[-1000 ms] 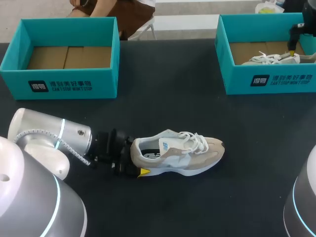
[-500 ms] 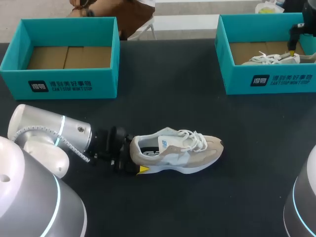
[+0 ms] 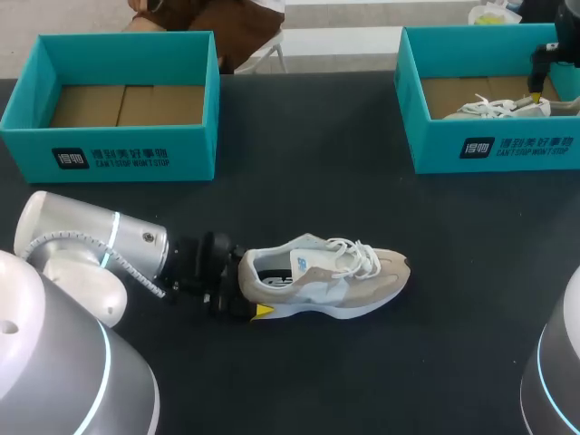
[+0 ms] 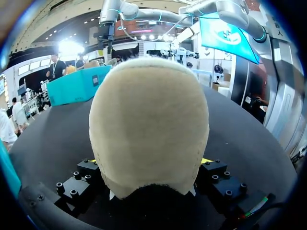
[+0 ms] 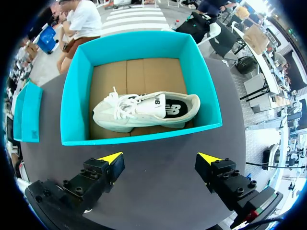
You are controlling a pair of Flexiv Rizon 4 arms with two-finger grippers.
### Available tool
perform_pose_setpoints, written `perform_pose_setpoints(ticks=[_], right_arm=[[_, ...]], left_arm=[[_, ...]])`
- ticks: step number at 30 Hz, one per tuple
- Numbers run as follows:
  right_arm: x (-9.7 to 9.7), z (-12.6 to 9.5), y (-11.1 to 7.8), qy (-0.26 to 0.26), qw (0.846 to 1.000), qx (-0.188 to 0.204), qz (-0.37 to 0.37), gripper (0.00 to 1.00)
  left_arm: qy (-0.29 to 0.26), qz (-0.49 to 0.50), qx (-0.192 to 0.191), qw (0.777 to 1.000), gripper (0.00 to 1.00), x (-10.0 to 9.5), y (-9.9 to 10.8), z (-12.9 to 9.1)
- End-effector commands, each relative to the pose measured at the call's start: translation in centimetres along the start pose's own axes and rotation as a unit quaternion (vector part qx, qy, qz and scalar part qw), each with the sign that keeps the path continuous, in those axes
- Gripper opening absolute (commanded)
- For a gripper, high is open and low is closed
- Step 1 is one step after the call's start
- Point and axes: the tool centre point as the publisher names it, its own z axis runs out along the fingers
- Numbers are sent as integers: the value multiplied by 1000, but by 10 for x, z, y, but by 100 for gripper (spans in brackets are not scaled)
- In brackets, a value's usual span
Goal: Take the shoe out of the shoebox, open the shoe tongue, remove and reinsert the insole, then place the shoe into the shoebox
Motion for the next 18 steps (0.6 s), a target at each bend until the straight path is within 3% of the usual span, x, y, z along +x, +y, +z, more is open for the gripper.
perform_pose_setpoints(ticks=[1,9,18], right_arm=[[21,-12,-12,9,1000,-13,-14,100],[76,-41,-45,13,1000,-6,-23,100],[144,-56,-90,26,999,16,-29,100]], left_arm=[[0,0,-2,1000,0,-2,1,1],[0,0,-2,1000,0,-2,1,1],[0,0,-2,1000,0,-2,1,1]])
